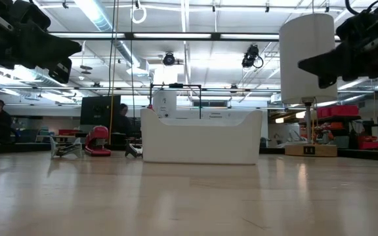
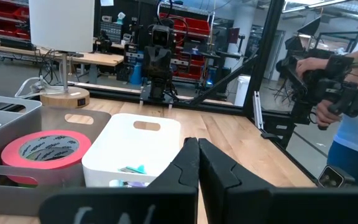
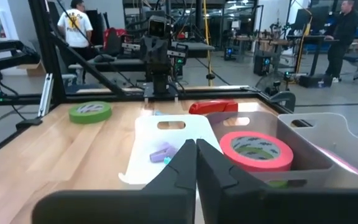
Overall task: Pick and place Stapler, Stapler remover, tape
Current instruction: Put the red stapler in the gray bin
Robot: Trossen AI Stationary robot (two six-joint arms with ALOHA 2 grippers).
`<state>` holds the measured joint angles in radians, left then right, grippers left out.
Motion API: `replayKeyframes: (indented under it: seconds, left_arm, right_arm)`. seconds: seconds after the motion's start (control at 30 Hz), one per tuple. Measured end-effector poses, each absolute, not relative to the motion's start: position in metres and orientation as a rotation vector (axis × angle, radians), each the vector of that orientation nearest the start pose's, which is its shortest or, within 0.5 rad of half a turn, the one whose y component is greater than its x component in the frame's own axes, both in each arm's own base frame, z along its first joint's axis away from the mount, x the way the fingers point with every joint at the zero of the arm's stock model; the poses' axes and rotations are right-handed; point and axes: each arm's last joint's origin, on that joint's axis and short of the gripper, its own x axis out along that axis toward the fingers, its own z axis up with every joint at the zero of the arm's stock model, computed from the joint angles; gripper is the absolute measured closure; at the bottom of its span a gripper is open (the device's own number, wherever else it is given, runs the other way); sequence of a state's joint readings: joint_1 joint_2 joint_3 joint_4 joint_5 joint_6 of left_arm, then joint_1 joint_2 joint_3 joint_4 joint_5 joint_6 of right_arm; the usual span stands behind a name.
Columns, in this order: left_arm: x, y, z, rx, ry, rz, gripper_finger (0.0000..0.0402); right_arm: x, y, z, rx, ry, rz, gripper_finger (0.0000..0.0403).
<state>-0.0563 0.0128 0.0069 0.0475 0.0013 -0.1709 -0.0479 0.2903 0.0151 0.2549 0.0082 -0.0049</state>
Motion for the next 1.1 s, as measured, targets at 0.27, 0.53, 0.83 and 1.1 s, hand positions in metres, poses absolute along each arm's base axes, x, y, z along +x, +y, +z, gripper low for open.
replayKeyframes:
  seconds: [0.27, 0.53, 0.83, 1.1]
  left_arm:
    - [0.098, -0.006, 0.17, -0.172, -0.037, -0.061, 0.0399]
    - [0.098, -0.006, 0.169, -0.172, -0.036, -0.061, 0.0399]
    - [0.098, -0.006, 0.169, -0.172, -0.036, -0.061, 0.0399]
    - [0.098, -0.006, 0.169, -0.172, -0.037, -0.061, 0.0399]
  right_arm:
    - [0.109, -0.005, 0.166, -0.004, 0.044, -0.049, 0.039]
    - [0.104, -0.004, 0.163, 0.022, 0.057, -0.02, 0.039]
    - [0.101, -0.004, 0.165, 0.044, 0.037, -0.006, 0.0389]
    - [0.097, -0.001, 0.169, 0.07, -0.018, 0.019, 0.0389]
